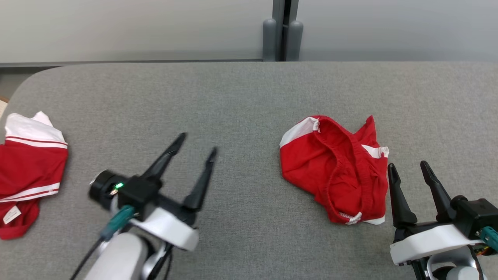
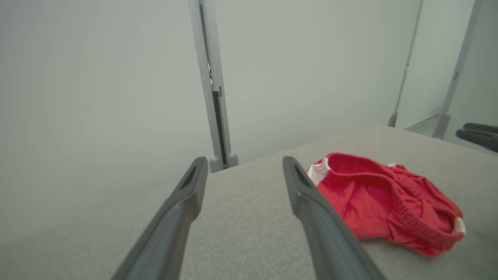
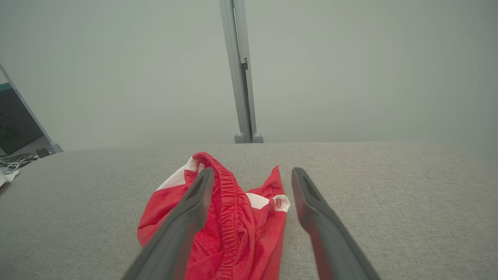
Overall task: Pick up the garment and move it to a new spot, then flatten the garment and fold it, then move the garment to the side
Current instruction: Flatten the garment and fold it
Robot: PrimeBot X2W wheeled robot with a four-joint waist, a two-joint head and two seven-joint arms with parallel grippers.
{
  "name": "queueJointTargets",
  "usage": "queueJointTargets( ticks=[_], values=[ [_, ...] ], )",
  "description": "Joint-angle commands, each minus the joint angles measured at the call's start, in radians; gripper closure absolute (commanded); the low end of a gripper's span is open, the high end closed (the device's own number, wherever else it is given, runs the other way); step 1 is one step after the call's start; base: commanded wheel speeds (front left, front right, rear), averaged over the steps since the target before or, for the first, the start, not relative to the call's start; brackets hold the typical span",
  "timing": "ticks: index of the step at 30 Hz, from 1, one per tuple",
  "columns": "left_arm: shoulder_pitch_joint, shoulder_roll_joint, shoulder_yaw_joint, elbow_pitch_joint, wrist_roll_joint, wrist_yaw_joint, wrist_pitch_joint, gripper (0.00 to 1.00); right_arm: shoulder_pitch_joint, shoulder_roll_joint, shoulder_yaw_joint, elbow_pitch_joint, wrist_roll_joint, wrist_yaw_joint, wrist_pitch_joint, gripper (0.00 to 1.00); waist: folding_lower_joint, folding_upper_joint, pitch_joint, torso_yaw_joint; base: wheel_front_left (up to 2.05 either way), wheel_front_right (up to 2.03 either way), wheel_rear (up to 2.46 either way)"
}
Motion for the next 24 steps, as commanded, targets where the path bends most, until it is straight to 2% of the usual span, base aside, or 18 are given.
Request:
queueJointTargets(
  ticks=[1, 8, 14, 19, 23, 24],
  values=[
    [-0.066, -0.020, -0.059, -0.003, 0.015, -0.017, 0.015, 0.00, -0.016, -0.003, 0.001, -0.009, -0.003, 0.000, 0.000, 0.00, 0.0000, 0.0000, 0.032, -0.021, 0.00, 0.00, 0.00],
    [-0.218, -0.077, -0.253, 0.041, -0.003, -0.035, 0.051, 0.00, -0.045, -0.003, 0.028, -0.023, -0.007, 0.000, -0.004, 0.00, 0.0000, 0.0000, 0.116, -0.106, 0.00, 0.00, 0.00],
    [-0.308, -0.089, -0.391, 0.116, -0.059, -0.035, 0.082, 0.00, -0.055, -0.003, 0.039, -0.032, 0.006, 0.000, -0.024, 0.00, 0.0000, 0.0000, 0.185, -0.178, 0.00, 0.00, 0.00],
    [-0.360, -0.092, -0.476, 0.190, -0.106, -0.035, 0.115, 0.00, -0.057, -0.003, 0.047, -0.028, 0.025, 0.000, -0.049, 0.00, 0.0000, 0.0000, 0.228, -0.221, 0.00, 0.00, 0.00],
    [-0.385, -0.082, -0.499, 0.256, -0.127, -0.035, 0.146, 0.00, -0.061, -0.003, 0.056, -0.015, 0.039, 0.000, -0.068, 0.00, 0.0000, 0.0000, 0.245, -0.242, 0.00, 0.00, 0.00],
    [-0.388, -0.081, -0.499, 0.267, -0.130, -0.035, 0.144, 0.15, -0.061, -0.003, 0.057, -0.012, 0.041, 0.000, -0.072, 0.00, 0.0000, 0.0000, 0.247, -0.244, 0.00, 0.00, 0.00]
  ],
)
